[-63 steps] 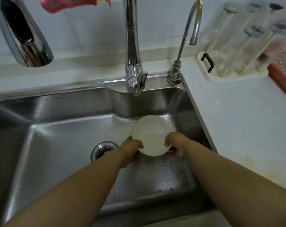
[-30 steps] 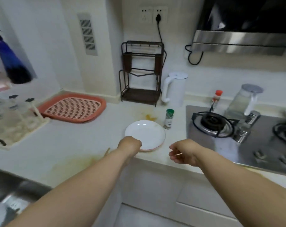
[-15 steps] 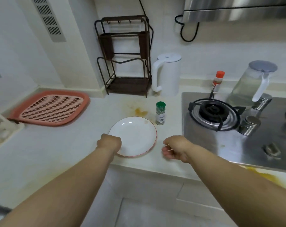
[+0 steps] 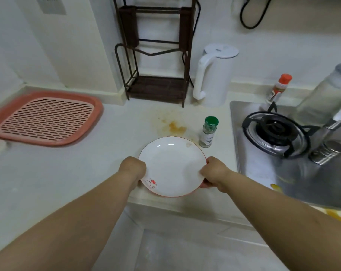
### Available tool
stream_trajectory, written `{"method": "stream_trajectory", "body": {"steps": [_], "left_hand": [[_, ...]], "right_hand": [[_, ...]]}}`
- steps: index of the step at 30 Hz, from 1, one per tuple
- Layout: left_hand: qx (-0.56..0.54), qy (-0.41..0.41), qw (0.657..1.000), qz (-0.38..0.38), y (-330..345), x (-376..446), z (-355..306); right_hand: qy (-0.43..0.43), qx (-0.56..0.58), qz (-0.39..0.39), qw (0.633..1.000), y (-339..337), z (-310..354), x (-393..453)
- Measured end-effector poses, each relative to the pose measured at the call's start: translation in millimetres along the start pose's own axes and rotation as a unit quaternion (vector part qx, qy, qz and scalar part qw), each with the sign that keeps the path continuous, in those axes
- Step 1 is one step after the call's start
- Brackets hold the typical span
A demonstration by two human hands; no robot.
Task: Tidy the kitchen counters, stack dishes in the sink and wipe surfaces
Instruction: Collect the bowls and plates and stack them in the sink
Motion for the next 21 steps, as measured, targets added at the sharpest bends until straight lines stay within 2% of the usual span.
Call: {"method": "stream_trajectory", "body": {"steps": [4,11,15,21], "left_hand": [[-0.038,0.009,0.999,-0.008,1,-21,-16],[-0.091,0.033,0.991,0.090,56,-102,-73],[-0.087,0.080,0.984,0.134,117,-168,-124],[-0.097,0.124,0.970,0.187,244,-275,-199]], "right_hand": [[-0.007,0.006,-0.002,1.000,-20,-1,-14],[-0.014,0.052,-0.019,0.998,-108,-38,-63],[-0.017,0.086,-0.079,0.993,-198,-80,-94],[-0.015,0.139,-0.163,0.977,-356,-165,-149]]}}
Point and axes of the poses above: each hand's wrist, its own x-axis towards the middle knuckle, its own y-axis out of the palm, z = x × y, the point moved 7 cm from there along x, towards the middle knuckle, and after that the axes turned 3 degrees about y, right-handed, at the moved point
